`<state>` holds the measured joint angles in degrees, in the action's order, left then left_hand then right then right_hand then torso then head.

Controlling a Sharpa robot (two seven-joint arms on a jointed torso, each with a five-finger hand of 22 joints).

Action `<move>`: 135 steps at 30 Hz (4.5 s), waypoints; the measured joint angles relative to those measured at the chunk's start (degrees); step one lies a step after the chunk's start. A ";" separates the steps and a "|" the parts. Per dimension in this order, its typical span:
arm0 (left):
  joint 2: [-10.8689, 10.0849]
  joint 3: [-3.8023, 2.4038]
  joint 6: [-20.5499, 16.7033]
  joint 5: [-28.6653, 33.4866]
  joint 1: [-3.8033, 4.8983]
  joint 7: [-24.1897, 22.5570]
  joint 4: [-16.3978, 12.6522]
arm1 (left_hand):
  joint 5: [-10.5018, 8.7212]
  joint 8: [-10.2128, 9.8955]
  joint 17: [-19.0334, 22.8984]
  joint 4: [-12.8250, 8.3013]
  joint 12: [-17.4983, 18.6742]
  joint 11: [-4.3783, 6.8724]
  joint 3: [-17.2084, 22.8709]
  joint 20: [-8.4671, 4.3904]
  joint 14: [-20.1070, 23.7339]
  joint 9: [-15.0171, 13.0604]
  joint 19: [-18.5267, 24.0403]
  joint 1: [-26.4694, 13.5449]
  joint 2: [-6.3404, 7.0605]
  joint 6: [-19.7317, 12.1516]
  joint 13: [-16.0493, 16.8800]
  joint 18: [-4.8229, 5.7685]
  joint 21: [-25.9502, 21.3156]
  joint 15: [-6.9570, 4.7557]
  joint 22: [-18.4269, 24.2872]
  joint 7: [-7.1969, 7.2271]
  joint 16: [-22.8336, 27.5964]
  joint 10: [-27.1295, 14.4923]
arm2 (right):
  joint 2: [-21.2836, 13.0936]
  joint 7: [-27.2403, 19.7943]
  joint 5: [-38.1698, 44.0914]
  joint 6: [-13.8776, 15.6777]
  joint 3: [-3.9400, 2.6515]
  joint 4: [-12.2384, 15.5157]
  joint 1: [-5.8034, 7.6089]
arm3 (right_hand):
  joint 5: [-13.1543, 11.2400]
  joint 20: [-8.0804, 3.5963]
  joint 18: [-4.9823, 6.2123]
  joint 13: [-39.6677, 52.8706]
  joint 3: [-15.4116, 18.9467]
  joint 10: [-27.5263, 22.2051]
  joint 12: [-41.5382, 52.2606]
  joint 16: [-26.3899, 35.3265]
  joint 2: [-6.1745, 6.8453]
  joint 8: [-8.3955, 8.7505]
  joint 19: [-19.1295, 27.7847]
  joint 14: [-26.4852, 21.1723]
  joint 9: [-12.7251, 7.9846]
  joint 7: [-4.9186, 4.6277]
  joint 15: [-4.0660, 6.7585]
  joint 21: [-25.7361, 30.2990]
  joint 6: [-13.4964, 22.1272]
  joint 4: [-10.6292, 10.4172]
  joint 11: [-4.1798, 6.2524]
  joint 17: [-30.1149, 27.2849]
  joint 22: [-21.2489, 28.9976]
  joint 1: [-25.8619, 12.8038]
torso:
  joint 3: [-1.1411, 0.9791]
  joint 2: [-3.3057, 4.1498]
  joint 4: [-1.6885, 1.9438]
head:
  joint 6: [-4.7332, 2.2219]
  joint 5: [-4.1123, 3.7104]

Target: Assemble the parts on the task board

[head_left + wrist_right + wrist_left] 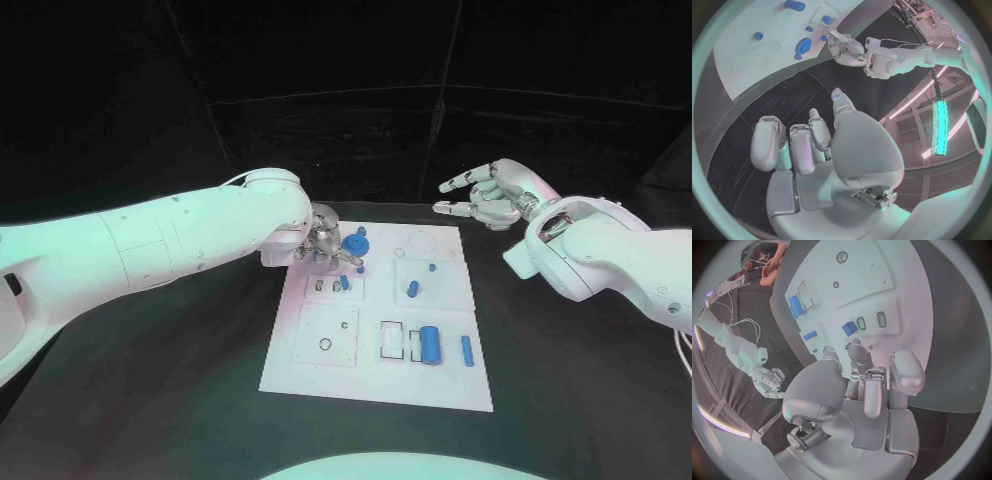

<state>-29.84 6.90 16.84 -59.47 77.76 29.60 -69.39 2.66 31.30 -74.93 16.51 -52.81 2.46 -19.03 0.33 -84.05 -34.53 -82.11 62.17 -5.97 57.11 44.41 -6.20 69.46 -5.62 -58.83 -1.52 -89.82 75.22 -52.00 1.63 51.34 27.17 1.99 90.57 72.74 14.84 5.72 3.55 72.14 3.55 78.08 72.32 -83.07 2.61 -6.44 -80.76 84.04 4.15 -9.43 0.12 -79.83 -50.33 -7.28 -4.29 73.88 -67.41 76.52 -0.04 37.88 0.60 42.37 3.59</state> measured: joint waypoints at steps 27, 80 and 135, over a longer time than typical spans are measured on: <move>3.03 0.05 5.19 -0.94 -0.67 0.69 3.68 | 0.00 0.23 0.01 -0.16 0.00 0.00 -0.16 -0.20 0.00 -0.70 0.21 0.39 -0.83 -0.62 -0.16 0.00 0.00 0.01 -0.20 -0.20 0.00 -0.41 | 0.80 0.07 -0.30 0.09 0.00 -0.92 0.00 | 1.69 0.00 0.00 -0.30 0.29 0.01 -0.01 0.21 0.01 0.00 0.00 0.00 -0.04 0.00 -0.01 0.24 0.00 0.02 0.00 -0.18 0.30 0.00 | 0.07 0.03 0.07 | 0.93 -0.13; 4.53 0.31 7.09 -1.09 -1.48 0.83 5.11 | 0.00 0.45 0.02 -1.44 -0.44 0.00 -0.16 -0.19 0.01 -1.89 0.21 2.98 -2.04 -1.03 0.65 0.00 0.49 0.01 -0.99 -0.21 0.00 -0.40 | 1.74 -0.03 -0.68 0.37 0.01 -2.08 0.00 | 2.17 -0.21 0.00 -0.47 0.29 -0.19 -0.28 0.21 0.01 -0.21 0.20 -0.01 -0.03 0.00 -0.01 0.45 0.00 0.01 0.20 -0.24 0.58 0.01 | 0.05 0.02 0.08 | 1.63 -0.12; 4.34 0.26 5.91 -1.04 -1.41 0.86 4.37 | 0.00 -1.77 0.02 -12.24 0.23 -0.01 7.02 -0.22 0.22 -3.01 1.00 19.41 -4.57 -3.18 0.31 -0.01 0.73 -0.20 -1.79 0.09 0.00 -1.64 | 2.16 0.12 -0.74 0.35 0.02 -3.67 0.00 | 2.39 -0.20 -0.01 -0.50 0.45 -0.19 -0.28 0.21 -0.21 -0.21 0.19 -0.01 -0.03 0.00 -0.01 0.45 0.00 0.17 0.20 -0.21 0.64 0.23 | 0.09 0.05 0.12 | 2.53 -0.20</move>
<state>-25.49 7.15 22.75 -60.51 76.35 30.46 -65.02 2.66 29.53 -74.91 4.27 -52.58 2.45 -12.01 0.11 -83.82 -37.54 -81.11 81.58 -10.55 53.93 44.72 -6.21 70.20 -5.82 -60.62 -1.43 -89.82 73.58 -49.84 1.74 50.60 27.51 2.00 86.90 72.73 17.23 5.52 3.55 71.64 4.00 77.89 72.05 -82.86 2.40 -6.64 -80.57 84.04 4.12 -9.43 0.10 -79.38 -50.33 -7.11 -4.09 73.67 -66.77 76.75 0.05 37.92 0.72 44.91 3.39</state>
